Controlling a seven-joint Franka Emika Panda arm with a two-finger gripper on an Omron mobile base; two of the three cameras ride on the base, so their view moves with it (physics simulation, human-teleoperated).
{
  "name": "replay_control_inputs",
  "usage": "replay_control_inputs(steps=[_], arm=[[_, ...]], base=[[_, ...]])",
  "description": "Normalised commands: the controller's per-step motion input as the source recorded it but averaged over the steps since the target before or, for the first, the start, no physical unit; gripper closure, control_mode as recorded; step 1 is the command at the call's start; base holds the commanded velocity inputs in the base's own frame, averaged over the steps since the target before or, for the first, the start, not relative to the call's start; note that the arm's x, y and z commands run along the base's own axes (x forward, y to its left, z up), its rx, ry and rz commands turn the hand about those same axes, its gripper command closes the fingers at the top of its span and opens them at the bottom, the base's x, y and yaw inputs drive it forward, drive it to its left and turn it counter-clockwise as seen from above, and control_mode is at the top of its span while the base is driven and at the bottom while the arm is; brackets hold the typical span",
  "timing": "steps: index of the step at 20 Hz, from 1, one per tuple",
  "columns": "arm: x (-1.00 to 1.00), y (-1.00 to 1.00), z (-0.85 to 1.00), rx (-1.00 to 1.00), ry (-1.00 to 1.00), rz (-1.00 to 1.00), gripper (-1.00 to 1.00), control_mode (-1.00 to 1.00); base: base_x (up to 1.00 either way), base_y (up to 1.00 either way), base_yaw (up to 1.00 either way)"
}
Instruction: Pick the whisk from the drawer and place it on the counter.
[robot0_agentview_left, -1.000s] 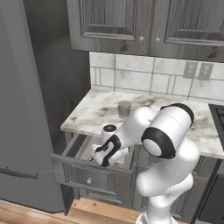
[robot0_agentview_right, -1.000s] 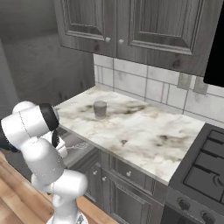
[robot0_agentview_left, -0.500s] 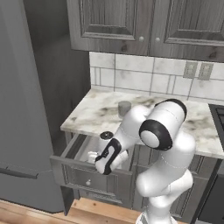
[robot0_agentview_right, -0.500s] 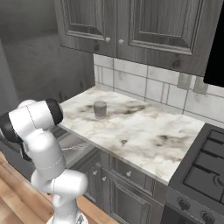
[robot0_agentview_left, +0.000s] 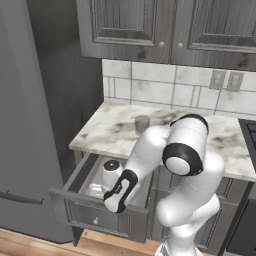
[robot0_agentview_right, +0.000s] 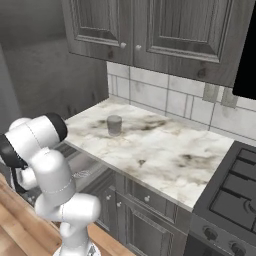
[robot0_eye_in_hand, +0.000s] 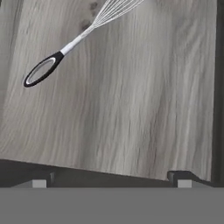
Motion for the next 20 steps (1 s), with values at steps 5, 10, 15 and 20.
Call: replay_control_inputs(steps=[5,10,15,20], arm=[[-0.02,0.14,0.26,0.03,0.01,-0.11,-1.00,-1.00],[0.25,0.02,0.49,0.03,0.12,-0.25,-1.00,-1.00],[0.57,0.00,0.42,0.01,0.16,-0.15,-1.00,-1.00],[0.52,0.04,-0.07,0.03,0.28,0.00,-1.00,-1.00]], base=[[0.00,0.00,0.00],[0.00,0.00,0.00],[0.00,0.00,0.00],[0.00,0.00,0.00]])
